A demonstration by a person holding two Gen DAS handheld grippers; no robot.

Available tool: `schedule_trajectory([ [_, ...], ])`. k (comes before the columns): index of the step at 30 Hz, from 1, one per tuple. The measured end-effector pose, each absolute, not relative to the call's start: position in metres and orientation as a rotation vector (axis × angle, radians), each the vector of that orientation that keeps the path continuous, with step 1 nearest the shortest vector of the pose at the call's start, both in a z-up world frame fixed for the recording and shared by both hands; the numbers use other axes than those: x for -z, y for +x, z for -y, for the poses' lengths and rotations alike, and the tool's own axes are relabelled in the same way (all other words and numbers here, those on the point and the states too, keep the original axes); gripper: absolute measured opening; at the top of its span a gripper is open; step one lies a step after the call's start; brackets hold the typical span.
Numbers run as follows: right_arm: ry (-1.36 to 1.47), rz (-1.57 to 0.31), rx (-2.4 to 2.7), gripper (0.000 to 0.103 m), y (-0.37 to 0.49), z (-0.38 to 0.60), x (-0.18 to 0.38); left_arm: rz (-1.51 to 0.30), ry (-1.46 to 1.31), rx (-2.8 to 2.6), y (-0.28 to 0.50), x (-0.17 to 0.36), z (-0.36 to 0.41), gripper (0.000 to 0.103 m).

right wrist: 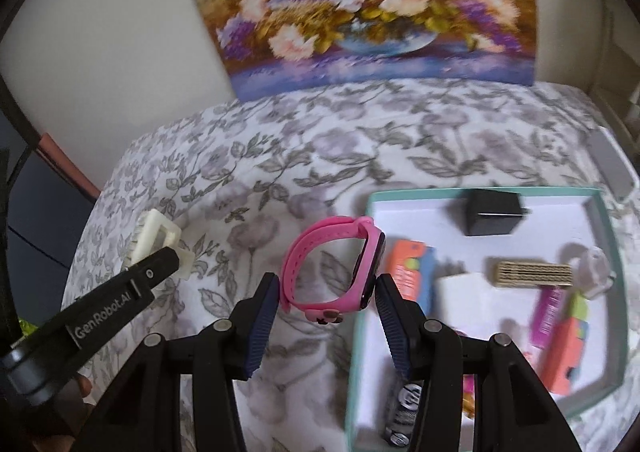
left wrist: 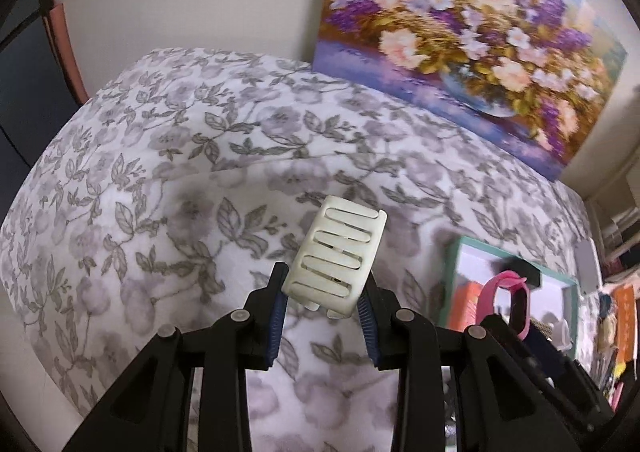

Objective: Organize rigid objects
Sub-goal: 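Carry the clip and watch band into the tray and open both grippers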

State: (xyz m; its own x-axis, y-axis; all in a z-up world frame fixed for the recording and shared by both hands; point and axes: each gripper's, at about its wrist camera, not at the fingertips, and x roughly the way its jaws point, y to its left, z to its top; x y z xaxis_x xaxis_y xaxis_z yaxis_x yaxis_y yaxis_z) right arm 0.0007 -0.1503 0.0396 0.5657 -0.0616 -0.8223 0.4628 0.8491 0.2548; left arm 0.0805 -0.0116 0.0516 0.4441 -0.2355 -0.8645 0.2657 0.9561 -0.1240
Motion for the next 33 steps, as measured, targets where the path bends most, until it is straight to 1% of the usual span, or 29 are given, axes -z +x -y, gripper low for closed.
schedule_trajectory([
  [6, 0.524, -0.882, 0.371, 0.053, -0.042, 0.163, -0.055, -1.073, 0.033, 0.372, 0.052, -0.052, 0.017, 0.035],
  [18, 0.631, -0.875, 0.476, 0.053, -0.106, 0.197, -0.051, -1.089, 0.098, 0.481, 0.008, -0.050, 0.043, 0.035],
  [33, 0.705, -0.878, 0.562, 0.053, -0.134, 0.241, -0.042, -1.105, 0.196, 0.572, -0.022, -0.040, 0.096, 0.035],
])
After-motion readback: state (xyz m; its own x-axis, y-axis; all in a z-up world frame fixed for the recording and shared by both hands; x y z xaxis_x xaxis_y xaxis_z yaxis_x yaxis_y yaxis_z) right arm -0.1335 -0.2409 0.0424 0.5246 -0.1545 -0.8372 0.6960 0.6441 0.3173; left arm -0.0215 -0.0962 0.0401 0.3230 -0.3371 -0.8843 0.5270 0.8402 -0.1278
